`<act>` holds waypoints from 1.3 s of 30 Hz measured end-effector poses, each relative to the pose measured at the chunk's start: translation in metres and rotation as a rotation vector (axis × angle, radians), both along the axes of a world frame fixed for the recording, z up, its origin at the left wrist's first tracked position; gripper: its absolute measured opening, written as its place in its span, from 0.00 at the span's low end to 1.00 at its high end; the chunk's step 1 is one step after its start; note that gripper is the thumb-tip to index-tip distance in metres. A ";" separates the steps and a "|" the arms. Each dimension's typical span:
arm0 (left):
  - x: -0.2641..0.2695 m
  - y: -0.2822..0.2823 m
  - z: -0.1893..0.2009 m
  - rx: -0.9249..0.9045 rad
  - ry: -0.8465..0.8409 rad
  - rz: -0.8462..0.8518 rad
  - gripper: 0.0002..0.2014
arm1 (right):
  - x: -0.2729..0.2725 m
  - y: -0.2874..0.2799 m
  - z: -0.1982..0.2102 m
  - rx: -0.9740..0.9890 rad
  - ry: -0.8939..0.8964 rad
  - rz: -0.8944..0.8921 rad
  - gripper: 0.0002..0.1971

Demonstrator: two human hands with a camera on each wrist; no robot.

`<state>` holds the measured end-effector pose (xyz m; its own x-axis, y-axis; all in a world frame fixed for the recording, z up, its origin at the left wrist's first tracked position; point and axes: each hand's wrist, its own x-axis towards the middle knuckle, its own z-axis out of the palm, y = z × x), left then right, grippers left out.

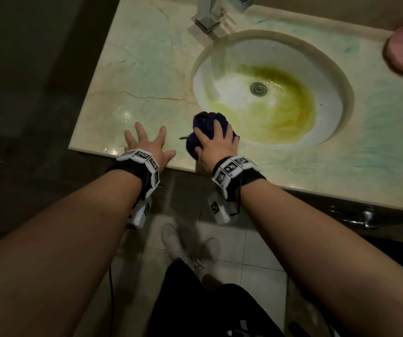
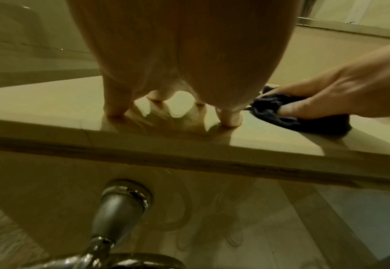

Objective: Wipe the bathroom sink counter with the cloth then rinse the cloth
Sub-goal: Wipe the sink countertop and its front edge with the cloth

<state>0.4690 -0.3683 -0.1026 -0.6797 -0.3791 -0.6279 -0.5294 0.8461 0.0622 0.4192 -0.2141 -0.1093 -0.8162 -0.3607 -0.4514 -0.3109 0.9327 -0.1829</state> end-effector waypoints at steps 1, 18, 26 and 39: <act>0.000 0.000 0.001 -0.006 -0.006 -0.002 0.35 | 0.002 -0.006 0.000 -0.008 0.006 0.007 0.27; 0.000 0.002 0.005 -0.016 -0.028 -0.011 0.35 | 0.030 0.024 -0.002 -0.017 0.048 0.165 0.27; 0.000 0.002 0.003 -0.012 -0.039 -0.017 0.36 | 0.009 0.046 -0.001 0.014 0.010 0.085 0.28; 0.001 0.004 0.003 -0.027 -0.019 -0.012 0.36 | 0.009 0.068 0.003 0.014 0.004 0.101 0.29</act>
<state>0.4700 -0.3639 -0.0992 -0.6723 -0.3882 -0.6303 -0.5204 0.8534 0.0295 0.4284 -0.1462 -0.1064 -0.7781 -0.4345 -0.4537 -0.4039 0.8992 -0.1685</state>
